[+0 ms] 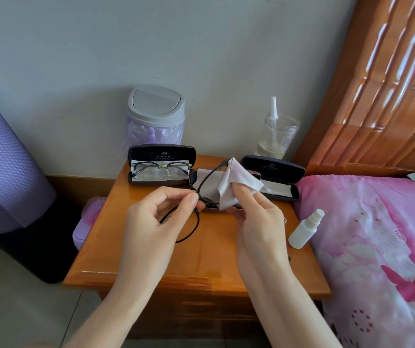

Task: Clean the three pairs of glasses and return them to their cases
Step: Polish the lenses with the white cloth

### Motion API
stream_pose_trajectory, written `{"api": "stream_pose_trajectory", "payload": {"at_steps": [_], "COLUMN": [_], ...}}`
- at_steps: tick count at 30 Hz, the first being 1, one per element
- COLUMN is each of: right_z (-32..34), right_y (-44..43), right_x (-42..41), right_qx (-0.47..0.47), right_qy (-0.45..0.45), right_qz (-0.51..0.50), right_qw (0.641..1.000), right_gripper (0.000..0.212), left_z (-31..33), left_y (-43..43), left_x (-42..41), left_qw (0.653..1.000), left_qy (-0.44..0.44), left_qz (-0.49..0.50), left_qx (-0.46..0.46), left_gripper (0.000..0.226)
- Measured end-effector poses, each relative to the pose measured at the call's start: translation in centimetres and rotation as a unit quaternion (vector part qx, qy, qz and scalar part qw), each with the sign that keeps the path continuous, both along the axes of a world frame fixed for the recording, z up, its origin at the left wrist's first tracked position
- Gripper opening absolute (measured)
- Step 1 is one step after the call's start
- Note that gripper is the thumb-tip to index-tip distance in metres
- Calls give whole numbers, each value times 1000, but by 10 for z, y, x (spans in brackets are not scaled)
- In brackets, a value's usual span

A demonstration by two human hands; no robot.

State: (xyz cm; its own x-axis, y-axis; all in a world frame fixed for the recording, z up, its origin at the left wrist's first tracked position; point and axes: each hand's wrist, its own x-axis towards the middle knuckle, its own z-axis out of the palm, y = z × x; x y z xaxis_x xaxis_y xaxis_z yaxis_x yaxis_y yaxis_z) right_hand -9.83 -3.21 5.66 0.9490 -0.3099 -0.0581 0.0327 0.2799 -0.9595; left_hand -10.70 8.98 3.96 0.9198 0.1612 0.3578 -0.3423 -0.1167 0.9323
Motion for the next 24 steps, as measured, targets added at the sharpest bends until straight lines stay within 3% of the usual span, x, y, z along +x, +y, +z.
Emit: {"api": "stream_pose_trajectory", "payload": {"at_steps": [5, 14, 24], "right_z": [-4, -8, 11], "right_y": [5, 9, -3], "right_x": [-9, -16, 6], "right_qx": [-21, -34, 31], "right_qy": [-8, -23, -20], "right_qz": [35, 99, 56], "right_qw": [999, 994, 998], "right_gripper": [24, 12, 14], "left_z": [0, 0, -1], "left_y": [1, 0, -1], "left_x": [1, 1, 1], "left_qw": [1000, 1000, 1000], "left_qy": [-5, 1, -15], "left_qz": [5, -6, -16], "left_qx": [-6, 7, 14], "left_gripper": [8, 18, 9]}}
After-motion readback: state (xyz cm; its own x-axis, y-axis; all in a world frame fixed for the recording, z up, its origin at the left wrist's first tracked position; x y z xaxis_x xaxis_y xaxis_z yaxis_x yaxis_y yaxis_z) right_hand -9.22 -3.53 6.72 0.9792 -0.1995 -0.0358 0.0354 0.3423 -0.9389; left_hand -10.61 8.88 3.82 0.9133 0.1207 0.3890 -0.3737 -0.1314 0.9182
